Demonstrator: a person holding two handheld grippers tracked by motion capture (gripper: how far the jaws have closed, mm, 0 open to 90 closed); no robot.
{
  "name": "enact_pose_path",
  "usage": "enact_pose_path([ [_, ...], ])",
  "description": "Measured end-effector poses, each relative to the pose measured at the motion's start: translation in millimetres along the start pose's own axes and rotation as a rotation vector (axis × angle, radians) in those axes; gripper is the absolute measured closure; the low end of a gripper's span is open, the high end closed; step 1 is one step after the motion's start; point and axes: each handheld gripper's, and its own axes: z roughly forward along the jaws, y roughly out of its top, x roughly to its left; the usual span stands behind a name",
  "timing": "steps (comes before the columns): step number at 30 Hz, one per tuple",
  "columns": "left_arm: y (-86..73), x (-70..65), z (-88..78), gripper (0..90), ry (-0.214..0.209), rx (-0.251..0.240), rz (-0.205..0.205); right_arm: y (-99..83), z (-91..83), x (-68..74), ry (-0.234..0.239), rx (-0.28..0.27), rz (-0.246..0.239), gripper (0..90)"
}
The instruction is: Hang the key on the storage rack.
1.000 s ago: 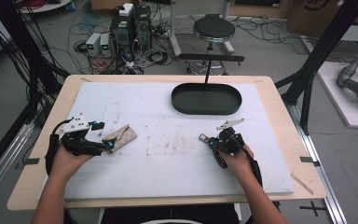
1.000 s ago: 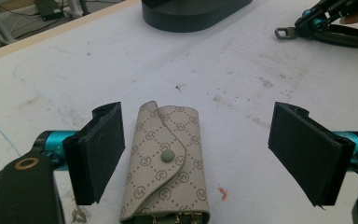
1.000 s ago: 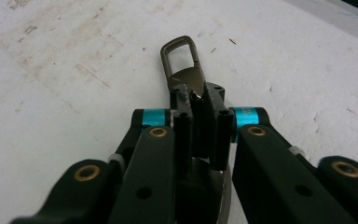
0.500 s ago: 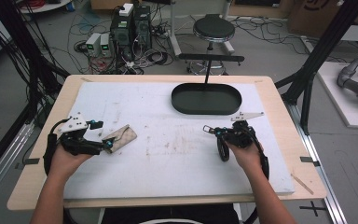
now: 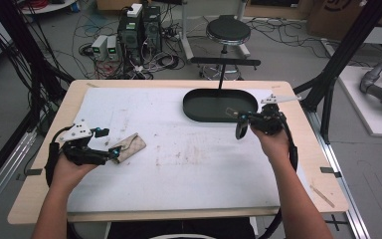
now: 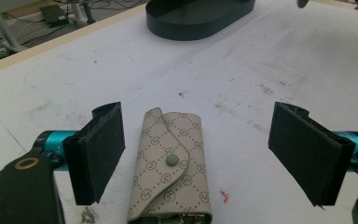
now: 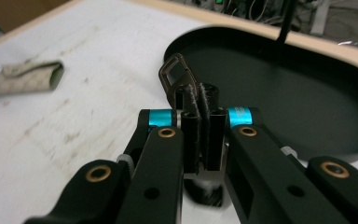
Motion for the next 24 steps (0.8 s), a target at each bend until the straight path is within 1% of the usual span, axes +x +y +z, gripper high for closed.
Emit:
enact_pose_path([
  [2, -0.4, 0.0, 0.3, 18.4, 0.001, 0.0, -0.003, 8.9, -0.5, -5.3, -0.002, -0.021, 0.019, 89.2],
  [3, -0.5, -0.1, 0.6, 18.4, 0.001, -0.001, -0.006, 19.0, -0.5, -9.6, -0.014, -0.025, 0.022, 89.2],
  [4, -0.5, 0.2, 0.6, 18.4, 0.001, 0.003, -0.002, 19.0, -0.5, -9.6, -0.014, -0.025, 0.022, 89.2],
  [5, -0.6, 0.1, 1.5, 18.4, 0.0, 0.003, -0.004, 29.5, -0.1, -13.9, -0.028, -0.036, 0.02, 89.2],
  [6, -0.6, 0.1, 1.5, 18.4, 0.0, 0.003, -0.004, 29.5, -0.1, -13.9, -0.028, -0.036, 0.02, 89.2],
  [7, -0.8, 0.1, 1.9, 18.4, 0.0, 0.003, -0.004, 40.2, 0.9, -18.4, -0.042, -0.045, 0.018, 89.2],
  [8, -1.0, 0.5, 1.9, 18.4, 0.0, 0.009, -0.002, 40.2, 0.9, -18.4, -0.042, -0.045, 0.018, 89.2],
  [10, -1.5, 0.5, 2.7, 18.4, 0.001, 0.008, -0.006, 50.5, 3.0, -23.4, -0.047, -0.047, 0.022, 89.2],
  [11, -1.9, 0.9, 2.9, 18.4, 0.001, 0.013, -0.005, 58.8, 6.2, -27.4, -0.062, -0.058, 0.025, 89.1],
  [12, -1.9, 0.9, 2.9, 18.4, 0.001, 0.013, -0.005, 58.8, 6.2, -27.4, -0.062, -0.058, 0.025, 89.1],
  [13, -2.6, 1.8, 3.0, 18.4, -0.001, 0.01, -0.01, 66.5, 10.7, -31.3, -0.078, -0.055, 0.026, 89.1],
  [15, -3.0, 2.3, 3.1, 18.4, 0.0, 0.011, -0.015, 69.7, 12.7, -33.6, -0.085, -0.062, 0.03, 89.1],
  [16, -3.4, 2.7, 3.5, 18.4, 0.001, 0.01, -0.02, 76.0, 16.6, -38.7, -0.099, -0.061, 0.042, 89.1],
  [18, -4.2, 3.3, 3.9, 18.4, 0.002, 0.016, -0.021, 82.1, 20.1, -44.4, -0.12, -0.061, 0.047, 89.2],
  [19, -4.2, 3.3, 3.9, 18.4, 0.002, 0.016, -0.021, 84.4, 21.5, -47.1, -0.135, -0.07, 0.052, 89.1],
  [21, -4.2, 3.2, 3.7, 18.4, 0.0, 0.012, -0.022, 89.5, 24.0, -53.4, -0.151, -0.067, 0.066, 89.2],
  [23, -4.2, 3.8, 3.0, 18.4, 0.002, 0.01, -0.02, 94.2, 26.7, -58.9, -0.157, -0.061, 0.078, 89.1],
  [24, -4.2, 3.8, 3.0, 18.4, 0.002, 0.01, -0.02, 94.2, 26.7, -58.9, -0.157, -0.061, 0.078, 89.1],
])
